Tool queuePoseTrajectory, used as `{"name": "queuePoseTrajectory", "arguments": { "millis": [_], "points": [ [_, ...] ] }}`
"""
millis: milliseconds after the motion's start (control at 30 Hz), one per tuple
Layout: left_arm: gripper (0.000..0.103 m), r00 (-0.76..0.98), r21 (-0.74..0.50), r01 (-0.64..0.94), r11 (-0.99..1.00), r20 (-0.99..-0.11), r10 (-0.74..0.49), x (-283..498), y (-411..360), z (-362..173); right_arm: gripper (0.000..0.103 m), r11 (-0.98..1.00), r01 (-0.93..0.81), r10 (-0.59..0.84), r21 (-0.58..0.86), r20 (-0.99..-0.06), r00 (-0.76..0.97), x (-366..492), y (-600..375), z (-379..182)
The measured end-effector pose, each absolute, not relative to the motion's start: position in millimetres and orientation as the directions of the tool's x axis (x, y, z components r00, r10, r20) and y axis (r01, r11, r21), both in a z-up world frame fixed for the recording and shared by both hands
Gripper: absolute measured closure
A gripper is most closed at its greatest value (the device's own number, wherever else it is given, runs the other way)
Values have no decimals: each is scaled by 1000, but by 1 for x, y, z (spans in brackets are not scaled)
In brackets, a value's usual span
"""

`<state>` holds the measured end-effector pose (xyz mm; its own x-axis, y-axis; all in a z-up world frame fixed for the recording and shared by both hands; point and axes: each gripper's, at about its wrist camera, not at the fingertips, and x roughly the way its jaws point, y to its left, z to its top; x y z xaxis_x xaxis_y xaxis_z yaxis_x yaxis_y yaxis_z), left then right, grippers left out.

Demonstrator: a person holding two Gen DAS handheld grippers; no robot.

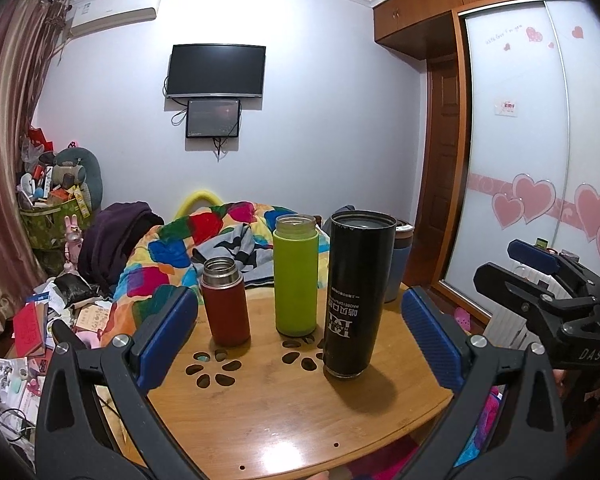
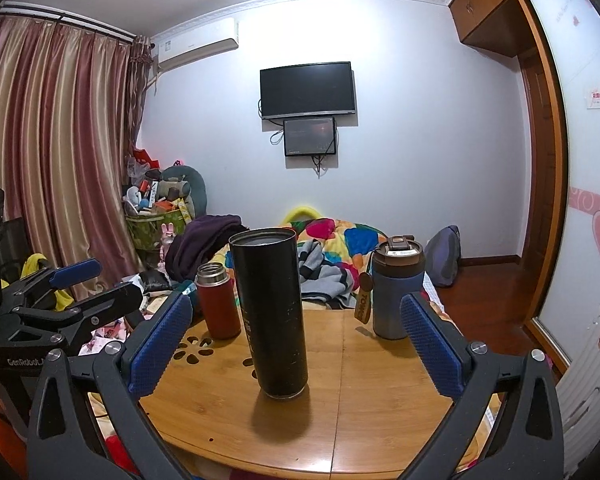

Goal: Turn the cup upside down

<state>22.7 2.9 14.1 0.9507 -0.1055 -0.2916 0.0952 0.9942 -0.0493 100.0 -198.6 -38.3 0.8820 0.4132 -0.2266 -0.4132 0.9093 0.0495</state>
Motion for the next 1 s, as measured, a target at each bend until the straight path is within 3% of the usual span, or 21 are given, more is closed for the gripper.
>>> {"name": "queuePoseTrajectory", "arguments": {
  "millis": [1000],
  "points": [
    [0, 953, -24, 97, 995, -285, -99, 21, -2, 14, 0, 908, -414, 416, 60, -232, 879, 102, -199, -39]
  ]
}}
